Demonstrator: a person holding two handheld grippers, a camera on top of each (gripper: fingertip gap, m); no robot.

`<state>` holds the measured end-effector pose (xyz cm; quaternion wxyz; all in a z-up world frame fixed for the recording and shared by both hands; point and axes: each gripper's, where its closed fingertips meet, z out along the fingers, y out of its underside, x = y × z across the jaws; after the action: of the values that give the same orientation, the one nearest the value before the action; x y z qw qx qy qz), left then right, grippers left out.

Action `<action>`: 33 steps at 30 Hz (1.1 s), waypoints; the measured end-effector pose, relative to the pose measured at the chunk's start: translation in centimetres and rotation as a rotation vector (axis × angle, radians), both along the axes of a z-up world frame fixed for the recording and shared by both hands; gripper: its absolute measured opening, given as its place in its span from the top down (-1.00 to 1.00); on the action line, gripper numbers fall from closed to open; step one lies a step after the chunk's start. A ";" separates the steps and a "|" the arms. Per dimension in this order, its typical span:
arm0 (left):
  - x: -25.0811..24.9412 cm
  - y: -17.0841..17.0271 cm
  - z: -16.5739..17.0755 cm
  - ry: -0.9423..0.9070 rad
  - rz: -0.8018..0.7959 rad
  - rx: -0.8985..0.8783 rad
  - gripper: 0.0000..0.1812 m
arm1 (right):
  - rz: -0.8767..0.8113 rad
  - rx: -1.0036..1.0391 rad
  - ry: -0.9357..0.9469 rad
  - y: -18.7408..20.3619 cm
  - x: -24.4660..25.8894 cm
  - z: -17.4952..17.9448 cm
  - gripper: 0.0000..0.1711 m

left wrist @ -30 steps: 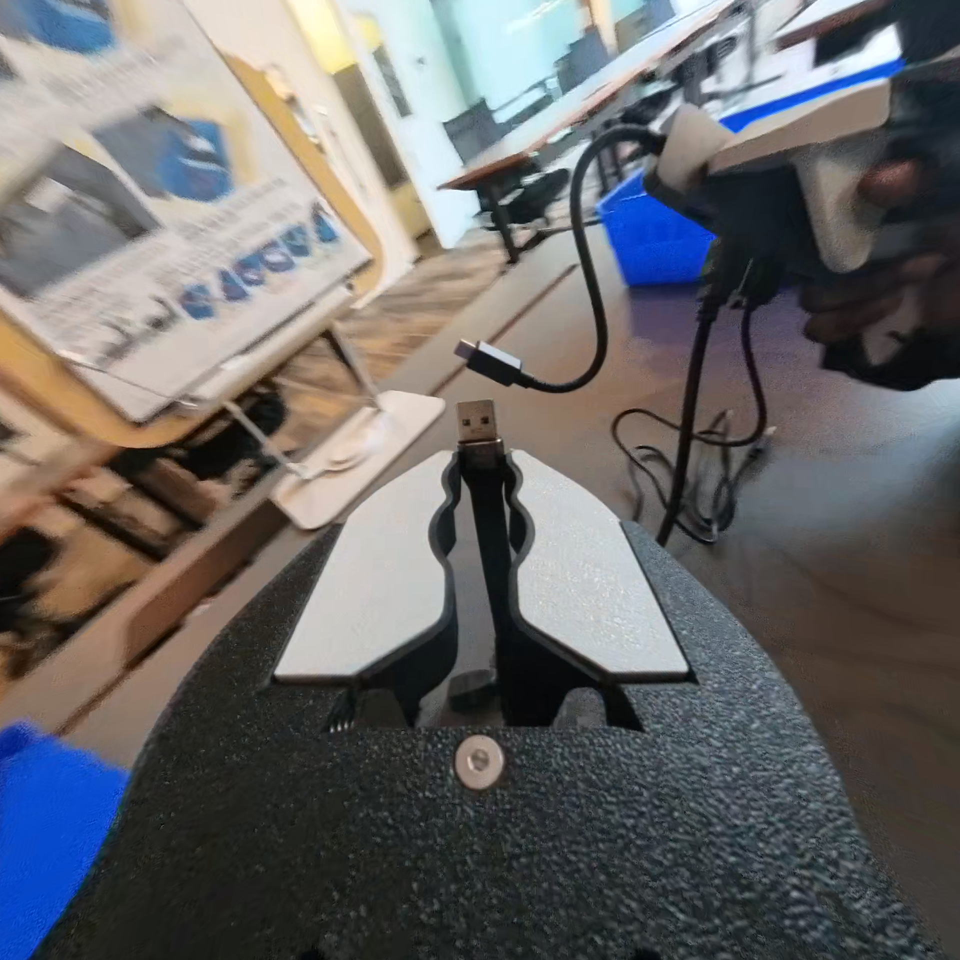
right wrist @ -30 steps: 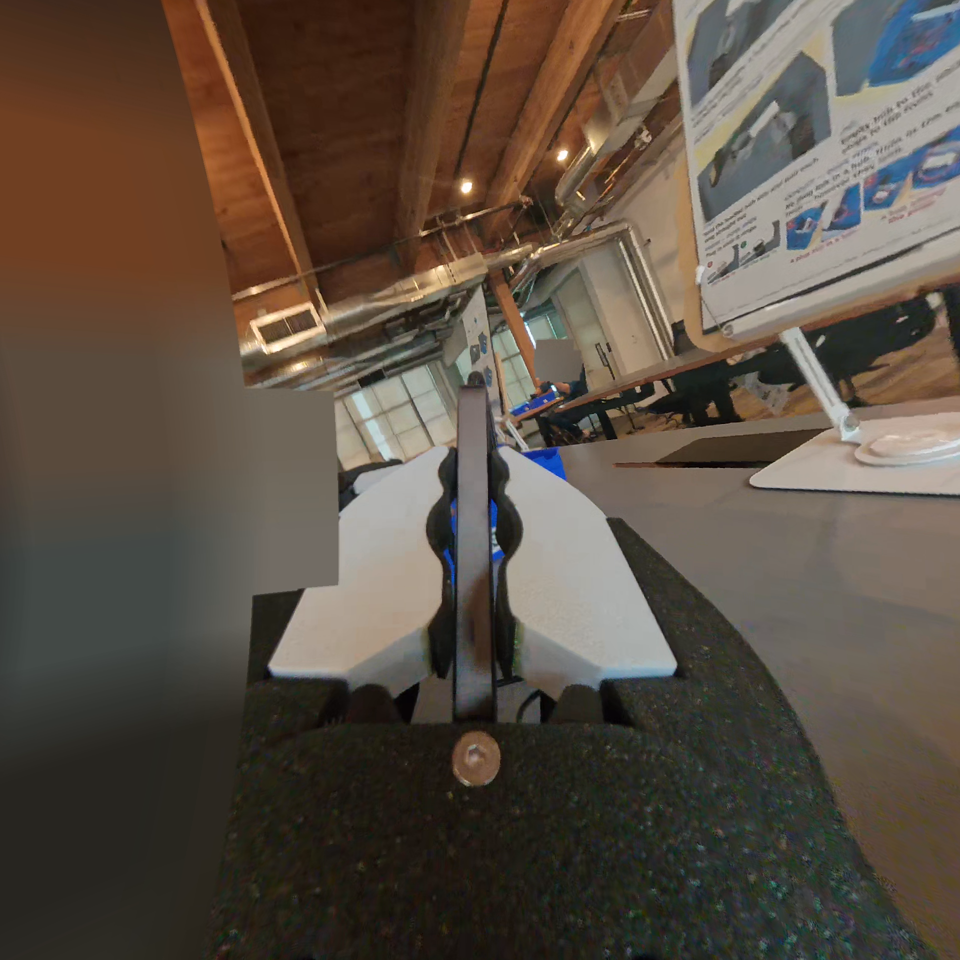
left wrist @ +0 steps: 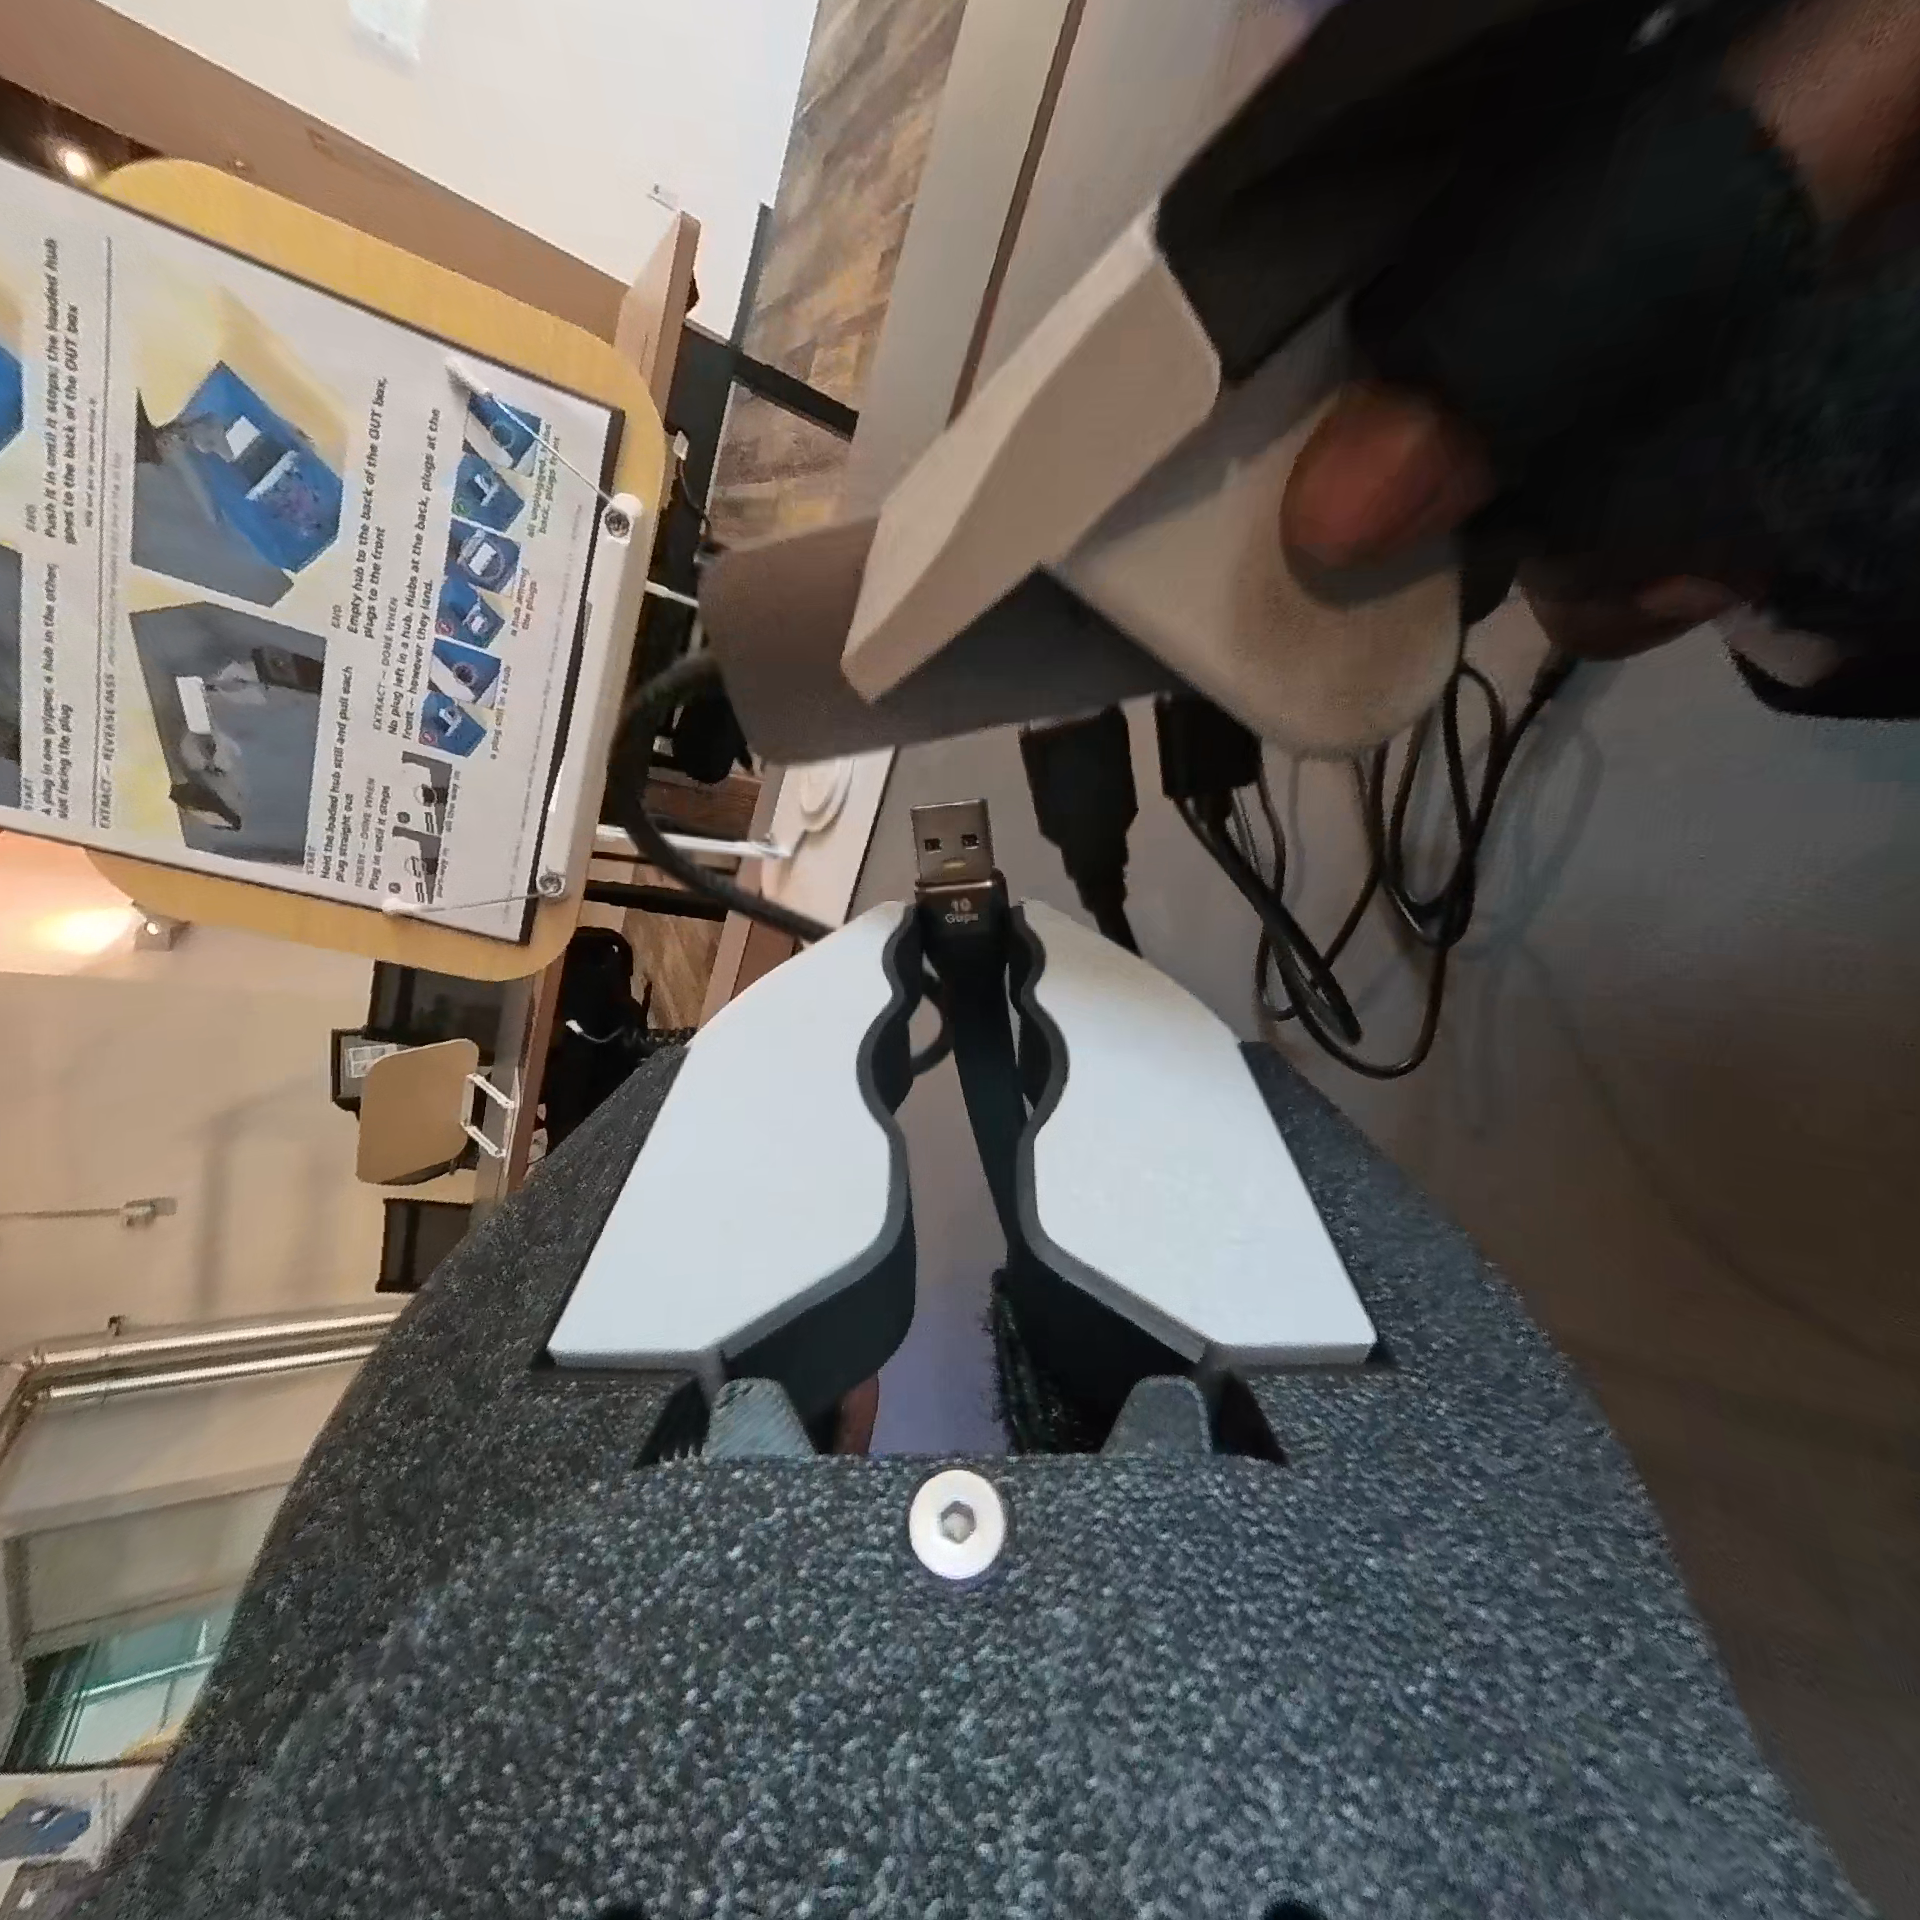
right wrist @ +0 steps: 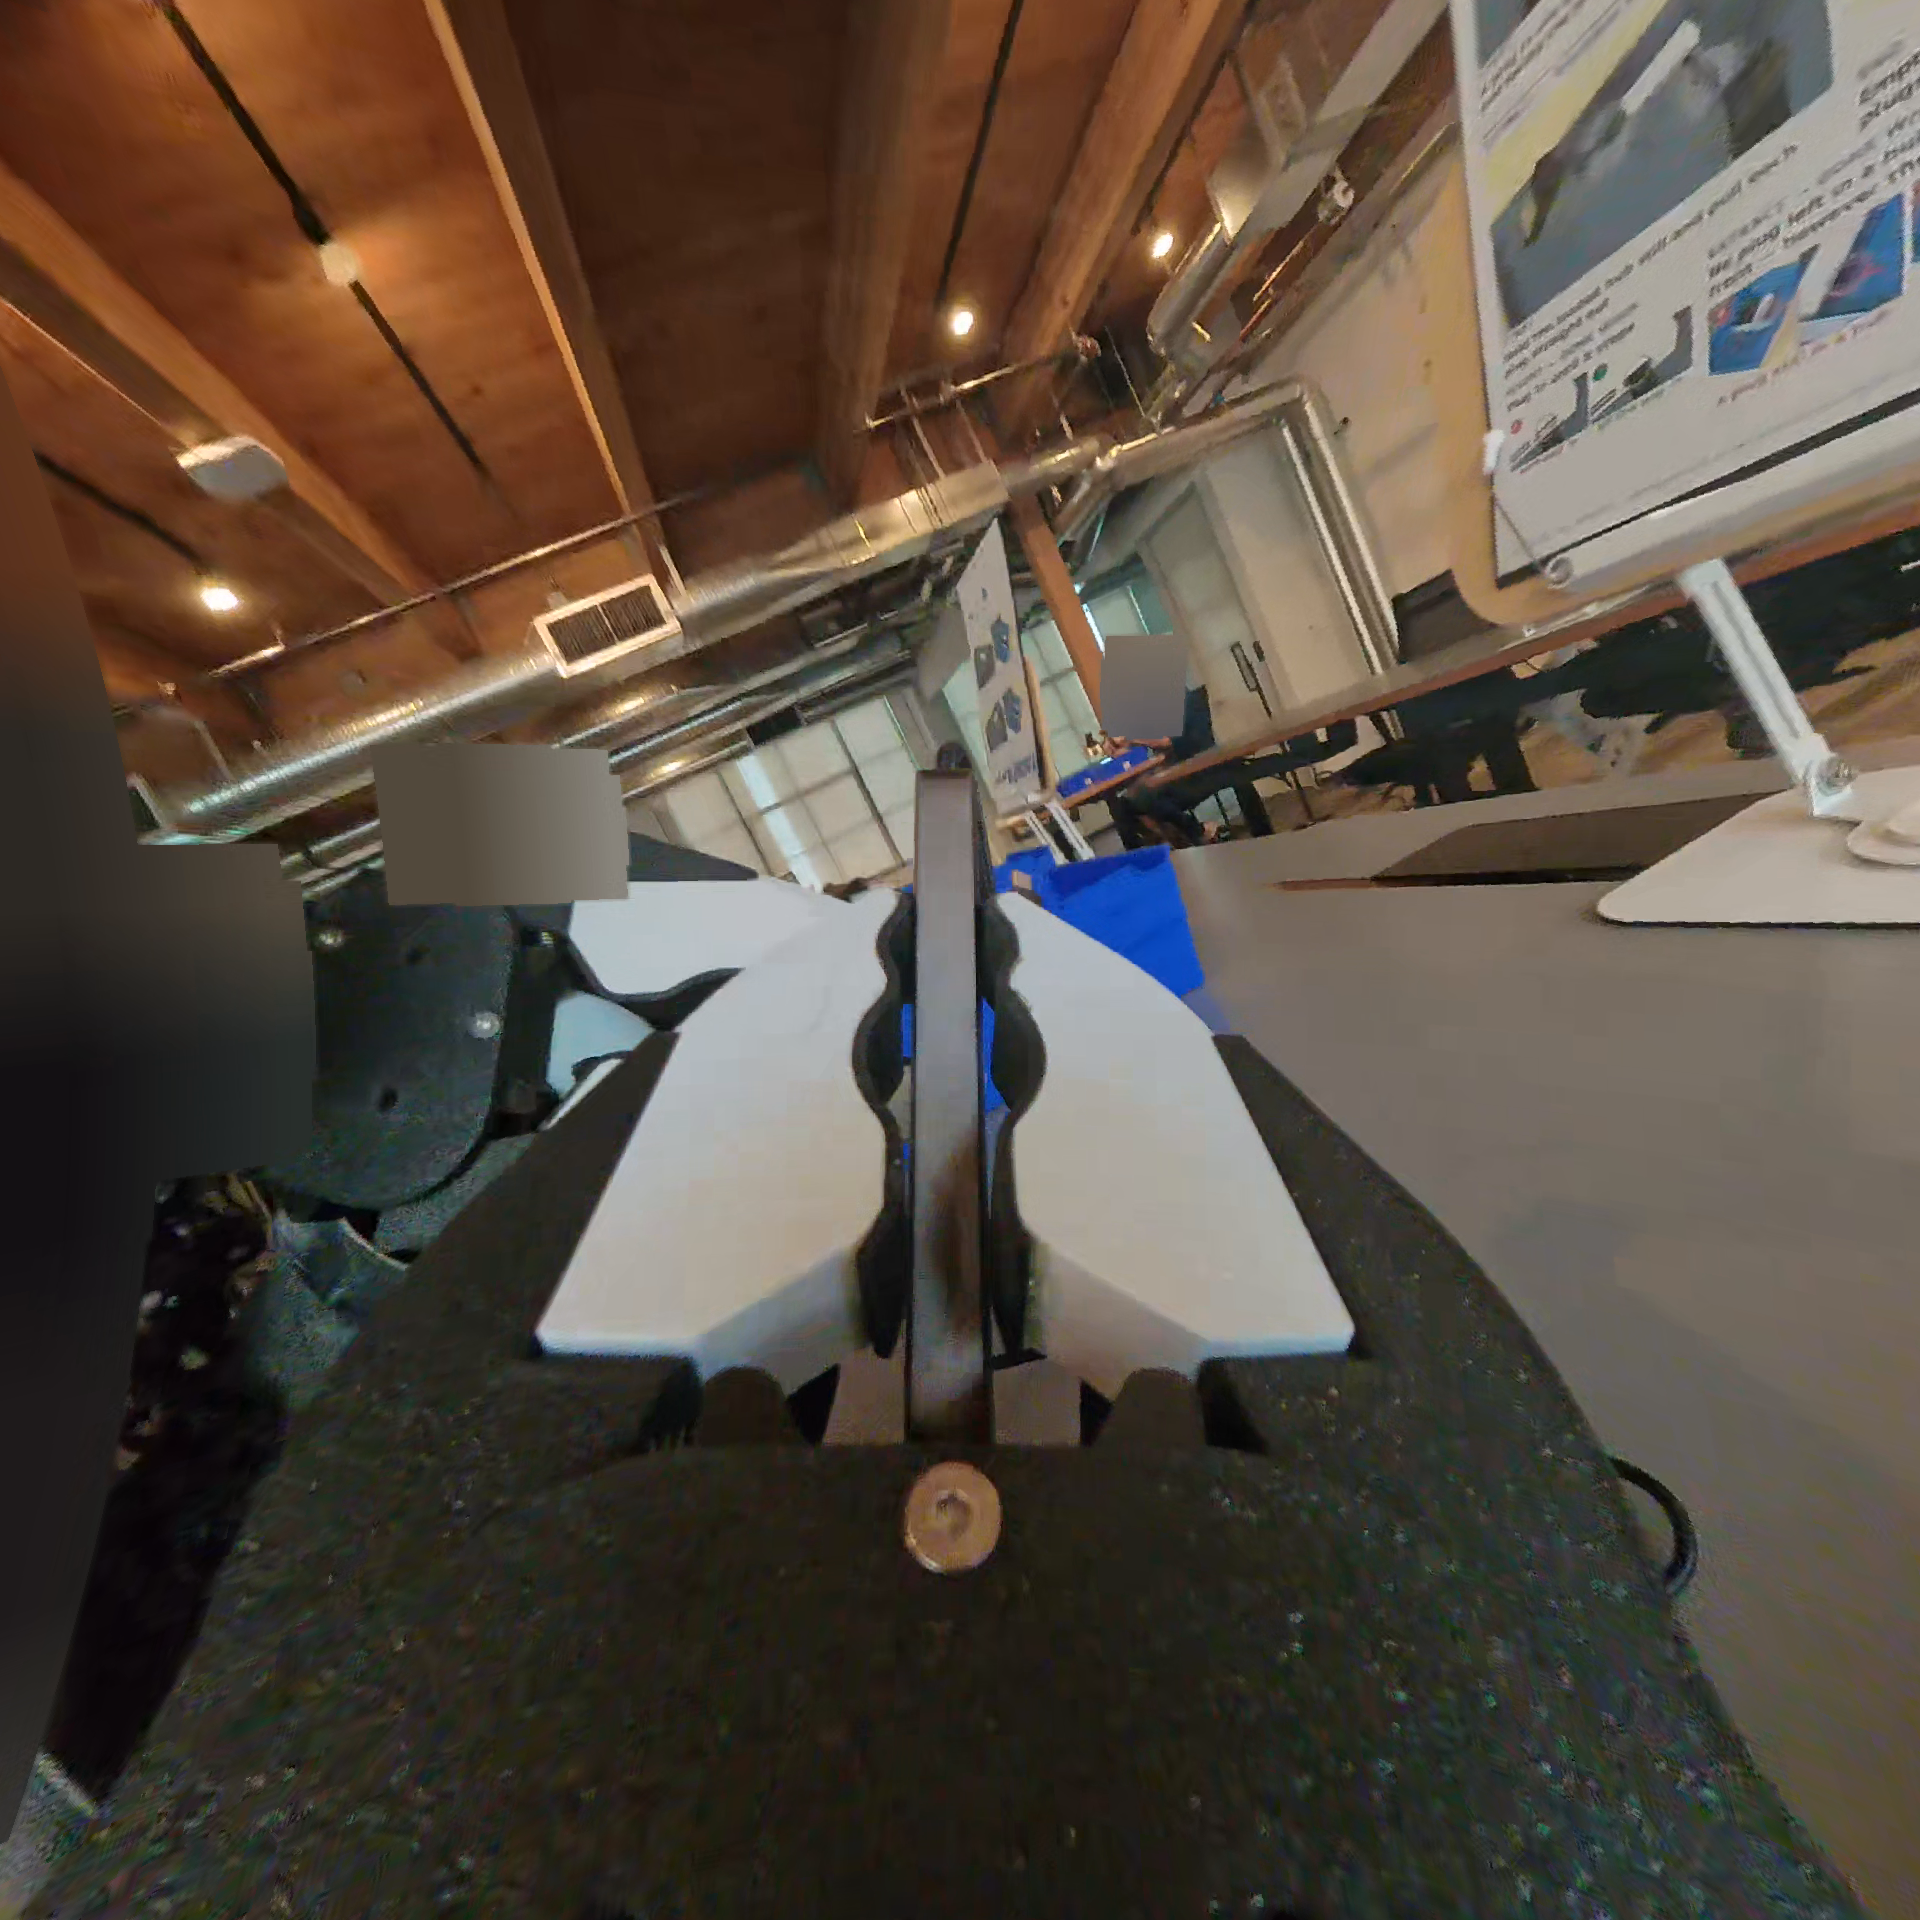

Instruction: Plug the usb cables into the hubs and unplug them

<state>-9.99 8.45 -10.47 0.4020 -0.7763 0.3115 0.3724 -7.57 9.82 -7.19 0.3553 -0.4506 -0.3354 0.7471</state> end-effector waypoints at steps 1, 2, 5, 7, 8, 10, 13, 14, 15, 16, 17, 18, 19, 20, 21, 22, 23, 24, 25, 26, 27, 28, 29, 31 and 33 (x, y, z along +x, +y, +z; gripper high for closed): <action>0.3 0.1 0.0 -0.009 -0.007 0.002 0.83 | 0.000 0.000 -0.005 -0.1 -0.1 -0.1 0.87; 0.5 0.2 0.0 -0.018 -0.010 0.003 0.83 | 0.006 -0.010 -0.004 -0.1 -0.1 -0.2 0.87; 0.5 0.2 0.2 -0.034 0.005 0.008 0.83 | 0.027 -0.054 0.003 0.0 -0.1 -0.4 0.87; 0.6 0.3 0.4 -0.038 0.004 0.020 0.83 | 0.044 -0.077 0.010 0.0 0.0 -0.4 0.87; 0.6 0.3 0.4 -0.026 0.005 0.020 0.83 | 0.054 -0.091 0.011 0.0 -0.1 -0.4 0.87; 0.6 0.4 0.5 -0.010 0.012 0.021 0.83 | 0.063 -0.115 0.015 0.1 0.0 -0.4 0.87; 0.8 0.4 0.5 -0.015 0.022 0.027 0.83 | 0.071 -0.150 0.022 0.3 0.0 -0.5 0.87; 0.8 0.5 0.4 -0.012 0.018 0.023 0.83 | 0.077 -0.165 0.025 0.4 0.0 -0.6 0.87; 0.8 0.5 0.4 -0.002 0.019 0.018 0.83 | 0.085 -0.178 0.024 0.4 0.0 -0.7 0.87; 0.8 0.5 0.3 0.009 0.027 0.008 0.83 | 0.085 -0.181 0.020 0.4 -0.1 -0.7 0.87; 0.7 0.5 0.3 0.032 0.034 0.001 0.83 | 0.080 -0.172 0.019 0.4 -0.1 -0.7 0.87; 0.5 0.5 0.3 0.058 0.044 0.001 0.83 | 0.077 -0.160 0.017 0.4 -0.1 -0.7 0.87; 0.4 0.6 0.3 0.083 0.057 -0.002 0.83 | 0.078 -0.150 0.017 0.2 -0.1 -0.6 0.87; 0.2 0.6 0.3 0.111 0.063 -0.008 0.83 | 0.082 -0.143 0.017 0.1 -0.1 -0.6 0.87; 0.1 0.6 0.3 0.128 0.062 -0.013 0.83 | 0.084 -0.142 0.016 0.1 -0.1 -0.6 0.87; 0.1 0.6 0.2 0.118 0.056 -0.015 0.83 | 0.085 -0.142 0.013 0.1 -0.1 -0.7 0.87; 0.1 0.6 0.1 0.096 0.045 -0.019 0.83 | 0.088 -0.142 0.011 0.1 -0.1 -0.7 0.87; 0.2 0.6 0.0 0.077 0.036 -0.019 0.83 | 0.091 -0.142 0.009 0.0 -0.1 -0.7 0.87; 0.2 0.6 0.0 0.064 0.030 -0.023 0.83 | 0.091 -0.138 0.009 0.0 -0.2 -0.7 0.87; 0.2 0.5 0.0 0.053 0.026 -0.028 0.83 | 0.090 -0.131 0.009 -0.1 -0.2 -0.7 0.87; 0.2 0.4 0.0 0.044 0.022 -0.036 0.83 | 0.086 -0.122 0.009 -0.2 -0.2 -0.7 0.87; 0.2 0.4 0.0 0.034 0.016 -0.043 0.83 | 0.077 -0.110 0.006 -0.2 -0.2 -0.7 0.87; 0.4 0.4 -0.1 0.012 0.007 -0.052 0.83 | 0.063 -0.092 0.004 -0.1 -0.2 -0.7 0.87; 0.8 0.4 0.0 -0.064 -0.015 -0.050 0.83 | 0.040 -0.065 0.009 0.0 -0.1 -0.6 0.87; 0.9 0.6 0.1 -0.092 -0.031 -0.036 0.83 | 0.034 -0.060 0.013 0.1 0.0 -0.5 0.87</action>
<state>-9.09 9.04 -10.33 0.4074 -0.7949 0.3112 0.3244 -7.57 9.88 -7.64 0.3310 -0.4506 -0.3180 0.7657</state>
